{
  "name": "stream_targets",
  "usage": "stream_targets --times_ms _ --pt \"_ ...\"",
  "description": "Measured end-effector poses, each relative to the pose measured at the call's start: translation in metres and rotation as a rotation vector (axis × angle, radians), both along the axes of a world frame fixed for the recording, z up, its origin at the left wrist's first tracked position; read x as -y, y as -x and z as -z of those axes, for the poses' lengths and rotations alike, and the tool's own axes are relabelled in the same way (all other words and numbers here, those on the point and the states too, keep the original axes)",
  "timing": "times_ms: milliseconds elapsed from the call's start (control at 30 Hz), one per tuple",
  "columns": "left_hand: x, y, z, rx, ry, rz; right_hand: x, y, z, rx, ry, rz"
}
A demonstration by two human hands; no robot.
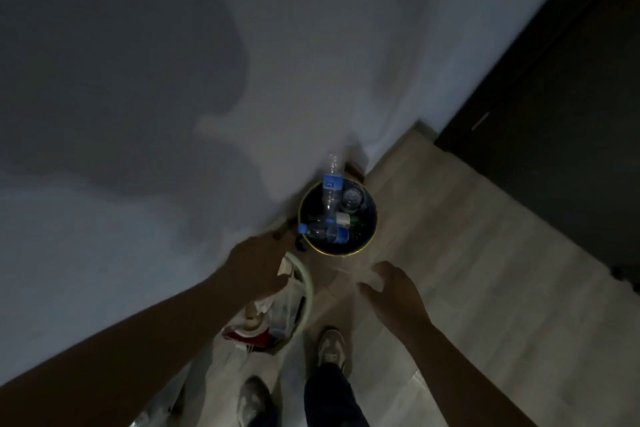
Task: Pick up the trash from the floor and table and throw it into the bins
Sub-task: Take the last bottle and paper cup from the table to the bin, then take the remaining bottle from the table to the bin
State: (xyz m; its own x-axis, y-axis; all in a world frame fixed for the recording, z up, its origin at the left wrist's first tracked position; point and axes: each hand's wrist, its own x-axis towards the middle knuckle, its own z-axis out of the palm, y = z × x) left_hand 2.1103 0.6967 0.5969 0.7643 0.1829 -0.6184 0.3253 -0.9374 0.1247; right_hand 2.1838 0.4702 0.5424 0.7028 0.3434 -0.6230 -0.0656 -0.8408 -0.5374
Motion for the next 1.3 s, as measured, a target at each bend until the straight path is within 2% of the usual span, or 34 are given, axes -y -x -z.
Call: stream_targets --times_ms 267,400,600,833,1067,1200,1300 --pt "-0.010 0.111 -0.138 0.268 -0.064 -0.259 -0.059 0.050 -0.135 0.214 -0.174 -0.349" --pt "-0.008 0.234 -0.210 0.371 -0.159 -0.427 -0.100 0.131 -0.205 0.311 -0.309 -0.586" --pt "0.042 0.483 -0.286 0.385 -0.408 -0.760 -0.138 0.328 -0.296 0.364 -0.533 -1.022" --pt "0.161 0.731 -0.370 0.351 -0.661 -1.231 -0.138 0.572 -0.387 0.398 -0.730 -1.618" --pt "0.274 0.885 -0.408 0.358 -0.861 -1.575 -0.117 0.789 -0.449 0.408 -0.942 -2.062" --pt "0.312 0.950 -0.427 0.371 -0.952 -1.772 -0.105 0.895 -0.470 0.359 -1.079 -2.224" --pt "0.328 0.993 -0.440 0.310 -0.996 -1.912 -0.103 0.962 -0.486 0.315 -1.181 -2.326"
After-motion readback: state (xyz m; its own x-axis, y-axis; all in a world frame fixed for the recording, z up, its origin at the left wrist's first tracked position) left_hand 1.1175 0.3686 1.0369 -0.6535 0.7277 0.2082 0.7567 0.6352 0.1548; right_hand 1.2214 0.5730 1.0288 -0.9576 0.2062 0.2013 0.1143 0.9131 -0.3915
